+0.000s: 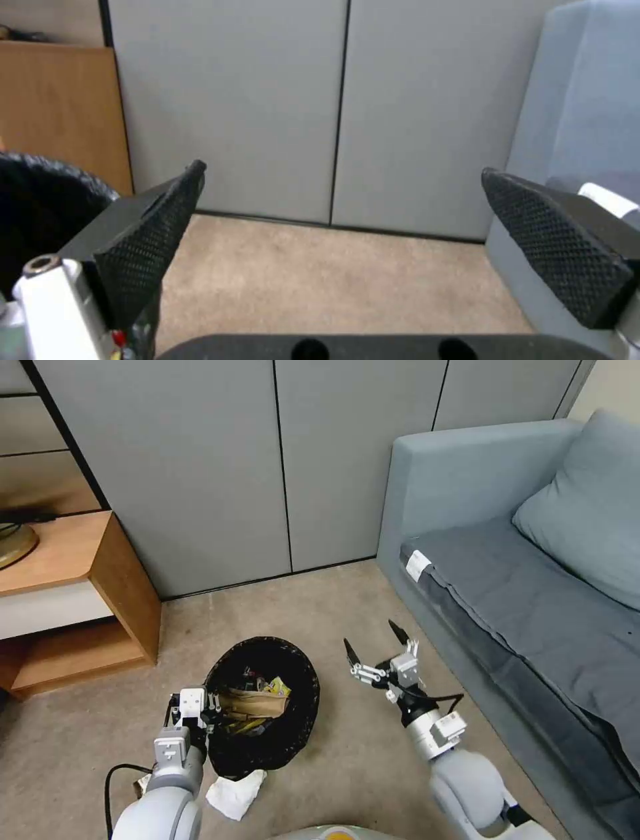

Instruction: Pick up the trash bin, then pick up the garbage from the floor and place it into the trash bin.

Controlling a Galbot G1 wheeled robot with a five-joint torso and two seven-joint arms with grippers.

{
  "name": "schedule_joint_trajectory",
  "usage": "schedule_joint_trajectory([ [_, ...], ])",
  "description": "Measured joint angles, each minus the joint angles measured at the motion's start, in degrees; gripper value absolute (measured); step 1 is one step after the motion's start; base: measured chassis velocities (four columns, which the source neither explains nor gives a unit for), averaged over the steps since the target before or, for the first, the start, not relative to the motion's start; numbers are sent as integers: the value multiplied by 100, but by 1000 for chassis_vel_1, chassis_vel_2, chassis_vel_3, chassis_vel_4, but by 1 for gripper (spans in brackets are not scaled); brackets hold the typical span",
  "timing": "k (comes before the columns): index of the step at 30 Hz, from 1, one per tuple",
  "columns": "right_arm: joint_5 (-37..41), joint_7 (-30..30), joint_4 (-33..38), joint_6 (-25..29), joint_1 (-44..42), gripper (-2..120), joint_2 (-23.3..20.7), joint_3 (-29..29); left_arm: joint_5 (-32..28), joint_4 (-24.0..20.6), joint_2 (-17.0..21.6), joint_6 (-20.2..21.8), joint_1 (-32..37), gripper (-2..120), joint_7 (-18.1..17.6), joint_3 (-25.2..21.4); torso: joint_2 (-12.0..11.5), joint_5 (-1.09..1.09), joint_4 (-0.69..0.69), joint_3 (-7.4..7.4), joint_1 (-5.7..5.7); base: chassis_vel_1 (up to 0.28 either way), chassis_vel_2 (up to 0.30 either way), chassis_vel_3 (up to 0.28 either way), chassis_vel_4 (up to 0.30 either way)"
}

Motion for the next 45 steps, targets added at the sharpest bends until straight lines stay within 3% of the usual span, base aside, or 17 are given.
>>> schedule_joint_trajectory([
  [16,27,-53,-95,52,94,100,-45,-29,2,-70,-9,18,32,1,-6,-7,0,-1,0,0,0,25,19,16,18],
  [45,-23,-189,-194,66,107,100,-127,-162,2,-94,-12,28,29,1,-5,-45,0,0,1,1,0,112,113,116,113],
])
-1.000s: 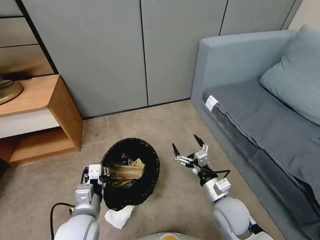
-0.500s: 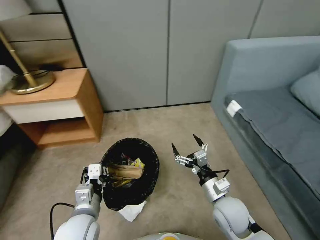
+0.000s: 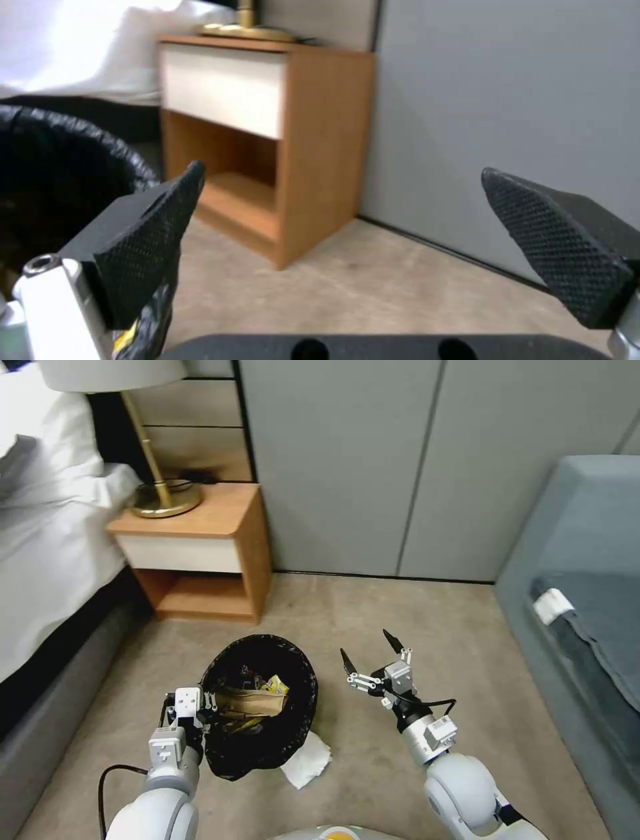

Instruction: Pick up the trash bin, then pick up the garbage from the floor and place it into the trash bin.

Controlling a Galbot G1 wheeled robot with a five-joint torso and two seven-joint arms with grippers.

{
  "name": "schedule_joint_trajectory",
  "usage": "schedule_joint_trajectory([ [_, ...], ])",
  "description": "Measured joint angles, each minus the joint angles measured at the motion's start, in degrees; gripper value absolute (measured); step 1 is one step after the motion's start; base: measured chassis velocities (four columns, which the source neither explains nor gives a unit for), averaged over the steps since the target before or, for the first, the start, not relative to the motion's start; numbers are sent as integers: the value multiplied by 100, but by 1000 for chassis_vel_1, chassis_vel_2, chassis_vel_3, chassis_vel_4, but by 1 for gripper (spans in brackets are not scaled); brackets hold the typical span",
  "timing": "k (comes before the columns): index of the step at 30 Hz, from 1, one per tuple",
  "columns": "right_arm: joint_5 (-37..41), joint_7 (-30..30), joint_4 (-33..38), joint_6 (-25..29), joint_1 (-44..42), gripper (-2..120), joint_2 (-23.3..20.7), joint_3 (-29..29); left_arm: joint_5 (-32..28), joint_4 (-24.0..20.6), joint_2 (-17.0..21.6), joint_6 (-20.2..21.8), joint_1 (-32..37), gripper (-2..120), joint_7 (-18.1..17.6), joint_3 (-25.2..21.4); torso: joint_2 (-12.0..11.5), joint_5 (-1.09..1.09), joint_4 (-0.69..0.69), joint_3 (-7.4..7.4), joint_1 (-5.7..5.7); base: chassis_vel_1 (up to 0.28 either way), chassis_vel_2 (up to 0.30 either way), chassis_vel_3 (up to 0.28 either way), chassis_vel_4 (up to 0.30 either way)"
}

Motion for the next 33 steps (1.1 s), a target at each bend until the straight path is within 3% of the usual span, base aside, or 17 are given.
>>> schedule_joint_trajectory([
  [23,-32,-195,-61,4,-120,100,-288,6,-16,-21,23,7,1,1,3,-7,0,0,-1,0,0,128,126,126,124],
  [33,92,-600,-79,-31,-170,100,-776,9,-24,-22,18,7,-25,1,1,-10,0,0,-2,0,0,72,70,78,76],
])
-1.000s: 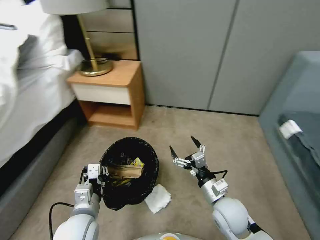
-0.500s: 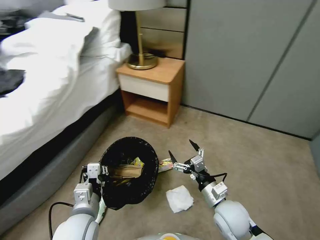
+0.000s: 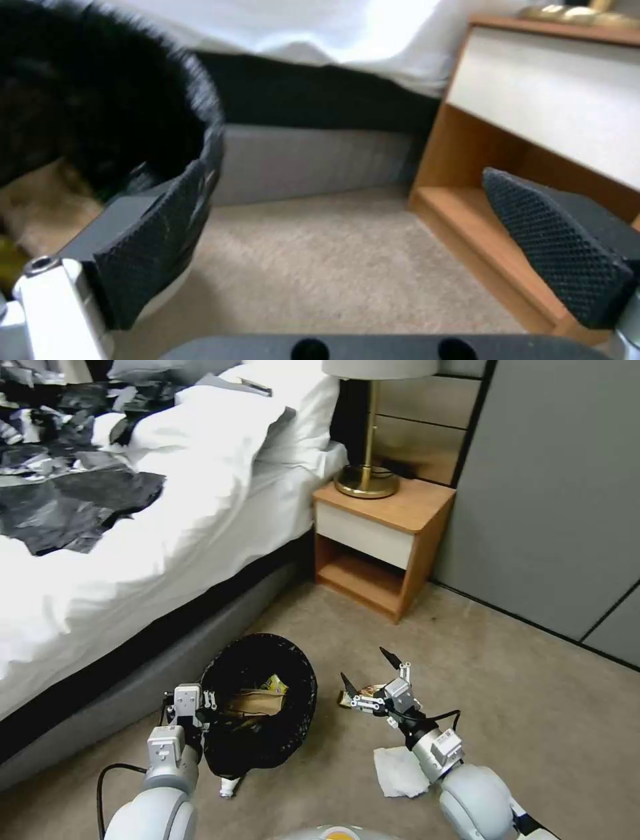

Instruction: Pick up the trash bin, then pick up the garbage from the floor and place it into the trash bin.

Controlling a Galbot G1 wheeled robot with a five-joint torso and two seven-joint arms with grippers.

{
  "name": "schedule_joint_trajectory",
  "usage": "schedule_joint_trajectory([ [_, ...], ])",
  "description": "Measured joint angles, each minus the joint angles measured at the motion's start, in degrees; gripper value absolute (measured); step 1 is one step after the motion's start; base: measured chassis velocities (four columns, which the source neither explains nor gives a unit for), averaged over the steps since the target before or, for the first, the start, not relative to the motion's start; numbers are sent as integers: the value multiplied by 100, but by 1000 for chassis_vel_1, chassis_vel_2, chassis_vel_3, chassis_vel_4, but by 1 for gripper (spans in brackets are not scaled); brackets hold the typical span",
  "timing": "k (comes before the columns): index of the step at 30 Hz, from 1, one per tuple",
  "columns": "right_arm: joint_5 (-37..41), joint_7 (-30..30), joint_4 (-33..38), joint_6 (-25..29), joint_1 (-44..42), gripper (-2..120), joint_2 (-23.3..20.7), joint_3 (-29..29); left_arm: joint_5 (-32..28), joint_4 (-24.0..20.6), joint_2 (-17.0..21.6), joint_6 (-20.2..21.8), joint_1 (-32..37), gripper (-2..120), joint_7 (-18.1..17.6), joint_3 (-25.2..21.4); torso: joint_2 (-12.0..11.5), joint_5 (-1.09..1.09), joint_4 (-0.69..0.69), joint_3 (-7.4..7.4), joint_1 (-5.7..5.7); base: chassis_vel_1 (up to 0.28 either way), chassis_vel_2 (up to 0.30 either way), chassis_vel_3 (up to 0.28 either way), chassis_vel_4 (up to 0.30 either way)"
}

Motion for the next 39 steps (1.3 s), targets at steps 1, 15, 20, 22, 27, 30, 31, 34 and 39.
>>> schedule_joint_trajectory([
  [1,0,0,0,0,0,100,0,0,0,0,0,0,0,1,0,0,0,0,0,0,0,0,0,0,0],
  [15,525,-819,-583,-460,-116,100,-756,-221,-1,16,-15,-9,15,1,0,-8,0,0,1,-1,0,0,0,0,0],
  [20,515,-842,-1085,-600,-122,100,-838,-317,6,39,-24,-18,16,1,-1,-2,0,1,1,-1,0,0,0,0,0],
  [22,520,-855,-1216,-619,-106,100,-839,-330,6,45,-24,-22,18,1,-1,-2,0,1,1,-1,0,0,0,0,0],
  [27,494,-934,-1657,-647,2,100,-825,-372,6,46,-23,-24,15,1,-2,-3,0,0,1,-1,0,0,0,0,0],
  [30,447,-998,-2093,-647,166,100,-765,-411,9,48,-26,-29,21,1,-4,-1,0,1,2,0,0,0,0,0,0],
  [31,433,-1021,-2271,-642,232,100,-737,-420,11,50,-26,-32,29,1,-4,0,0,0,2,0,0,0,0,0,0],
  [34,401,-1065,-2559,-609,337,100,-685,-425,12,51,-26,-36,35,1,-5,-2,0,0,2,0,0,0,0,0,0],
  [39,367,-1126,-2909,-520,443,100,-607,-431,18,52,-26,-39,43,1,-8,-3,0,0,2,0,0,0,0,0,0],
])
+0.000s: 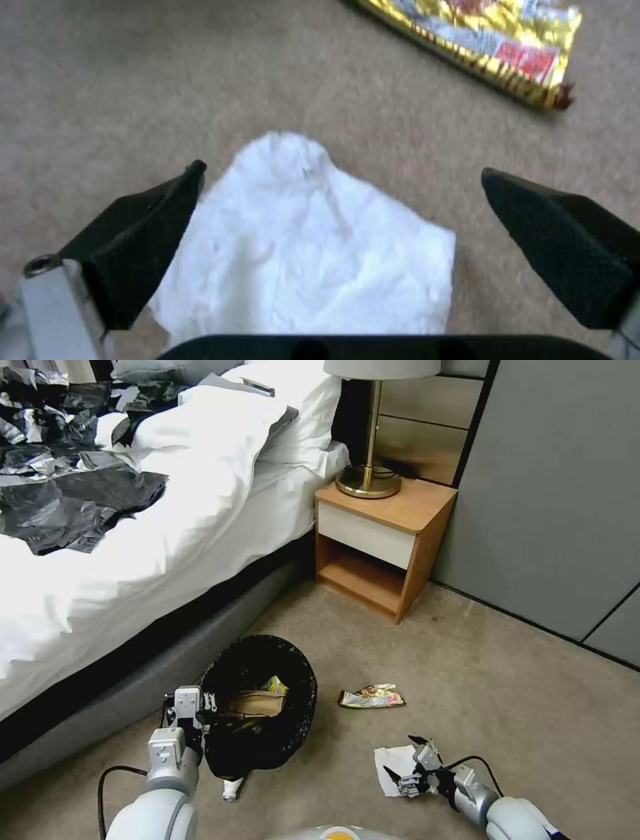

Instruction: Pick up the trash bin, then pick up the garbage from the floor and place it into the trash bin.

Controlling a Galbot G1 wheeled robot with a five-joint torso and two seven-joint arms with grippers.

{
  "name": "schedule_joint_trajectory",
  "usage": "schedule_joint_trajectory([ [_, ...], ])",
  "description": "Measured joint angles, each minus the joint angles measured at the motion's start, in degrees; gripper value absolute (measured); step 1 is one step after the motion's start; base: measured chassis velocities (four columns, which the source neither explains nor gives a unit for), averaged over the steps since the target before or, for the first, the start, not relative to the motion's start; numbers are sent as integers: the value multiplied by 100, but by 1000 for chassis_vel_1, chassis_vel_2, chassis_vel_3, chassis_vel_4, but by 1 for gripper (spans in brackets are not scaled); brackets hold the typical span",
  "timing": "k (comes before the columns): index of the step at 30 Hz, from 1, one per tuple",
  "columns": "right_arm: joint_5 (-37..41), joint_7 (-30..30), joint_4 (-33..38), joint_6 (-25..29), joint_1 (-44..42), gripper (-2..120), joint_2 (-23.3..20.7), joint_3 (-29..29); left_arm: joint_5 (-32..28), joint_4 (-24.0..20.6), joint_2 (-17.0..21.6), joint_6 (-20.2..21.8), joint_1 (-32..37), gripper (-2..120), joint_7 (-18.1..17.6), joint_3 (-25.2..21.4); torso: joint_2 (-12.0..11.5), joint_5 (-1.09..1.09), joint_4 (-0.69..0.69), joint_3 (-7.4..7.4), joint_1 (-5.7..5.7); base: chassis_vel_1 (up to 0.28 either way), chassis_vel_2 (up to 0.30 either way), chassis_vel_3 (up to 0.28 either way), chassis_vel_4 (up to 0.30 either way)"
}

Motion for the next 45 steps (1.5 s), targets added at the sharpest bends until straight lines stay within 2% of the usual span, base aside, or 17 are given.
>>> schedule_joint_trajectory([
  [7,-59,-41,-256,121,35,97,88,0,31,15,-14,-5,0,1,-3,29,0,0,-1,0,0,0,0,0,0],
  [12,-79,-54,-330,184,23,76,111,-10,46,17,-19,-5,-2,1,-6,45,0,0,0,0,0,0,0,0,0],
  [13,-79,-54,-330,184,23,76,111,-10,46,17,-19,-5,-2,1,-6,45,0,0,0,0,0,0,0,0,0],
  [14,-94,-55,-346,192,19,69,119,-20,48,17,-19,-5,-2,1,-7,47,0,0,0,0,0,0,0,0,0],
  [15,-102,-55,-356,195,18,69,126,-24,48,17,-19,-5,-2,1,-7,47,0,0,0,0,-1,0,0,0,0],
  [18,-138,-55,-437,218,22,56,164,-32,48,16,-19,-6,4,1,-8,46,0,-1,0,0,0,0,0,0,0],
  [19,-138,-55,-437,218,22,56,164,-32,48,16,-19,-6,4,1,-8,46,0,-1,0,0,0,0,0,0,0],
  [22,-237,-83,-756,328,69,37,249,-21,48,9,-17,-21,27,1,-11,38,0,0,0,1,0,0,0,0,0],
  [24,-260,-105,-858,377,83,36,271,-12,47,6,-16,-23,31,1,-11,37,0,0,0,1,0,0,0,0,0],
  [26,-282,-167,-1052,468,101,25,326,11,46,-1,-15,-25,35,1,-11,36,0,1,1,0,-1,0,0,0,0],
  [29,-298,-213,-1216,540,124,18,370,56,45,-2,-15,-26,35,1,-11,36,1,1,1,0,-1,0,0,0,0],
  [30,-316,-242,-1338,594,144,10,398,90,45,-3,-18,-27,35,1,-13,36,1,-1,5,-1,-1,0,0,0,0],
  [31,-316,-242,-1338,594,144,10,398,90,45,-3,-18,-27,35,1,-13,36,1,-1,5,-1,-1,0,0,0,0],
  [32,-325,-259,-1439,642,160,5,423,112,45,-4,-16,-27,36,1,-13,37,1,-1,1,-1,-1,0,0,0,0],
  [33,-327,-270,-1497,666,172,2,436,128,45,-4,-17,-28,38,1,-13,38,2,-1,4,-1,-1,0,0,0,0],
  [41,-330,-329,-1590,742,216,0,454,154,47,-36,-17,-28,39,1,-13,38,2,0,0,-1,-1,0,0,0,0],
  [45,-282,-327,-1381,748,213,0,453,187,47,-53,-16,-28,37,1,-13,38,0,0,-4,1,0,0,0,0,0],
])
